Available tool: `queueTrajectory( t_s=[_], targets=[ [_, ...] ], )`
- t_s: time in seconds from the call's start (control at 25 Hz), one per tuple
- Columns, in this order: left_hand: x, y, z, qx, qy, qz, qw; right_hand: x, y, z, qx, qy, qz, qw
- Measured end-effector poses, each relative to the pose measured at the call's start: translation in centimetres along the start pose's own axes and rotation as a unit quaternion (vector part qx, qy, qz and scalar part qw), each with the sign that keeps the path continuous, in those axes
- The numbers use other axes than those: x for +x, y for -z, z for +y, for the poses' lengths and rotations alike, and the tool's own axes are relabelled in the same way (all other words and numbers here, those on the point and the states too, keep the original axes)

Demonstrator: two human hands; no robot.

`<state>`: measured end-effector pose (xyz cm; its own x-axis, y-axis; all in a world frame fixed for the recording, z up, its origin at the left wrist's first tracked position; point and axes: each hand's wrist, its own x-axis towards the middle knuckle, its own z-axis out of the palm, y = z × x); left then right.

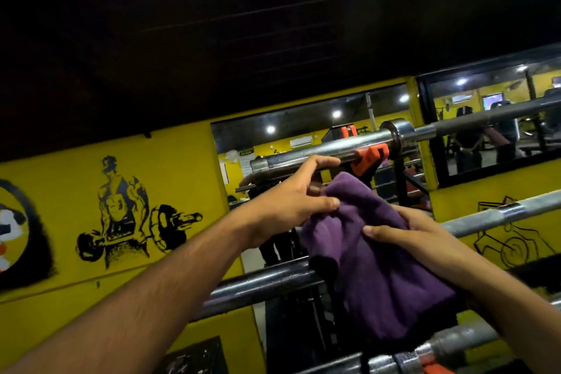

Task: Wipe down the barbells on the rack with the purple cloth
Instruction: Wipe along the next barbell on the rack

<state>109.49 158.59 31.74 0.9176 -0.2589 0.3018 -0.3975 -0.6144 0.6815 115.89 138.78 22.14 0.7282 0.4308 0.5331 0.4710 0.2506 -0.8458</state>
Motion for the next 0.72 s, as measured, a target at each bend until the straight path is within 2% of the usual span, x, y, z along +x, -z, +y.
queueTrajectory(
  t_s=[0.12, 0.24, 0.32, 0.4, 0.48, 0.6, 0.68, 0.72],
  targets=[
    [-0.3, 2.0, -0.9, 0.048, 0.038, -0.123, 0.99, -0.2, 0.4, 0.0, -0.014, 0.0, 0.015, 1.0],
    [-0.2, 3.3, -1.4, 0.06, -0.013, -0.176, 0.982, -0.9, -1.1, -1.0, -0.037, -0.01, 0.022, 0.999],
    [-0.4, 4.0, -1.9, 0.019, -0.069, -0.181, 0.981, -2.1, -2.9, -2.4, 0.021, -0.055, 0.024, 0.998],
    [-1.1, 4.3, -2.4, -0.003, -0.133, -0.196, 0.971, -3.7, -5.9, -2.9, 0.127, -0.125, 0.028, 0.984],
    [-1.9, 5.0, -3.1, 0.03, -0.205, -0.214, 0.955, -3.4, -9.6, -2.3, 0.202, -0.109, 0.052, 0.972],
    [-3.0, 7.3, -4.7, 0.149, -0.311, -0.154, 0.926, -1.9, -14.9, -1.8, 0.225, -0.038, 0.093, 0.969],
    [-4.2, 9.1, -6.5, 0.174, -0.334, -0.088, 0.922, -1.8, -16.3, -1.8, 0.233, -0.039, 0.18, 0.955],
    [-5.0, 10.0, -7.5, 0.17, -0.338, -0.068, 0.923, -2.4, -16.4, -2.0, 0.205, -0.032, 0.25, 0.946]
  ],
)
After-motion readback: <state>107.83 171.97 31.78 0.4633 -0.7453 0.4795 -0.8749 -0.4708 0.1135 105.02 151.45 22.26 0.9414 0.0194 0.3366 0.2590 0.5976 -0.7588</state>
